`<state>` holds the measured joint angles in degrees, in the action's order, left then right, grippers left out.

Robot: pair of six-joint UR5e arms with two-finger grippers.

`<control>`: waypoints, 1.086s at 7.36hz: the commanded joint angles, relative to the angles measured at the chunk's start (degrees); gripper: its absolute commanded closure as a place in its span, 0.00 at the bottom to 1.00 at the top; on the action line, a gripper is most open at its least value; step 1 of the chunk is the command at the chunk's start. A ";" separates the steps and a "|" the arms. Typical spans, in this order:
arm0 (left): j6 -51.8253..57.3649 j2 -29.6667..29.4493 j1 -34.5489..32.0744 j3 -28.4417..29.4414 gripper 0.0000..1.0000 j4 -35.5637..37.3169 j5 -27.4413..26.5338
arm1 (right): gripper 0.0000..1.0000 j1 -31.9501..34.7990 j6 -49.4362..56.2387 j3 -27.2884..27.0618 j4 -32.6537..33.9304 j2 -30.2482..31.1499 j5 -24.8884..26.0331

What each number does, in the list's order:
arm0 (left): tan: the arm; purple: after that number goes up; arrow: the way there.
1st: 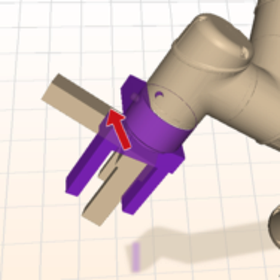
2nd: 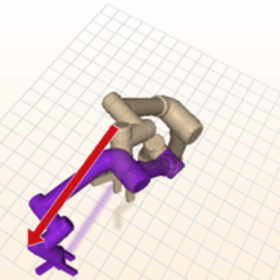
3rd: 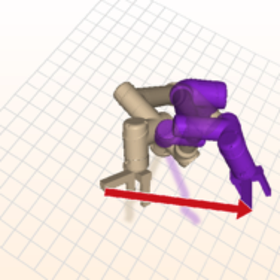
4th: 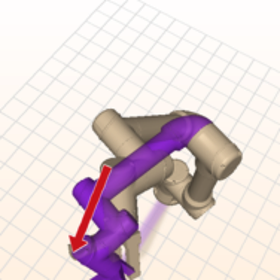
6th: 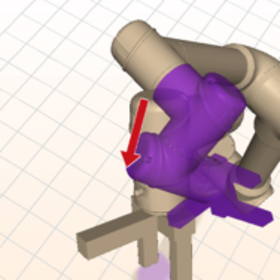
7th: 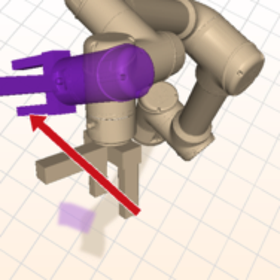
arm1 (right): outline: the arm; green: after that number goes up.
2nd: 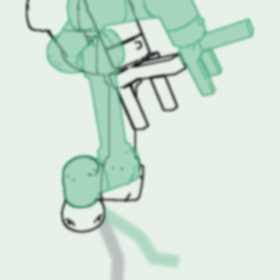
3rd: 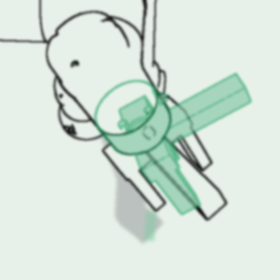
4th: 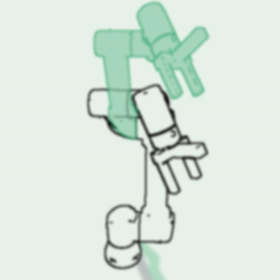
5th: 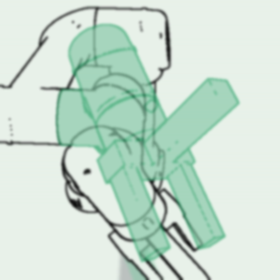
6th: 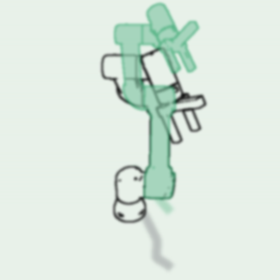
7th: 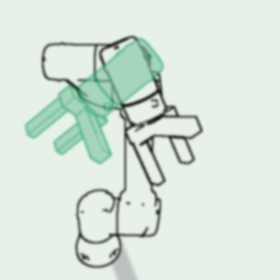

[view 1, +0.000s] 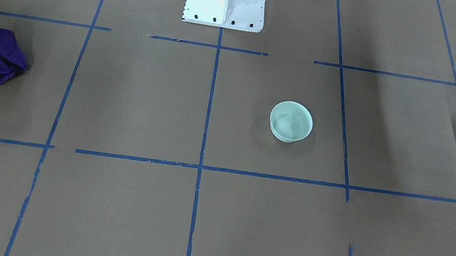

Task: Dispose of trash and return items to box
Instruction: 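Carry the purple cloth with the right gripper into the pink bin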

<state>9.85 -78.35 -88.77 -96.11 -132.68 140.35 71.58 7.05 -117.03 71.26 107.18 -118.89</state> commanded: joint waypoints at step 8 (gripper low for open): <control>-9.20 -5.47 2.01 -2.23 0.00 4.15 -0.43 | 0.00 34.42 32.01 13.50 28.06 -8.04 -17.21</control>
<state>3.79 -81.10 -87.76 -97.75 -131.20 140.23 106.46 51.70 -102.96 100.37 98.25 -130.80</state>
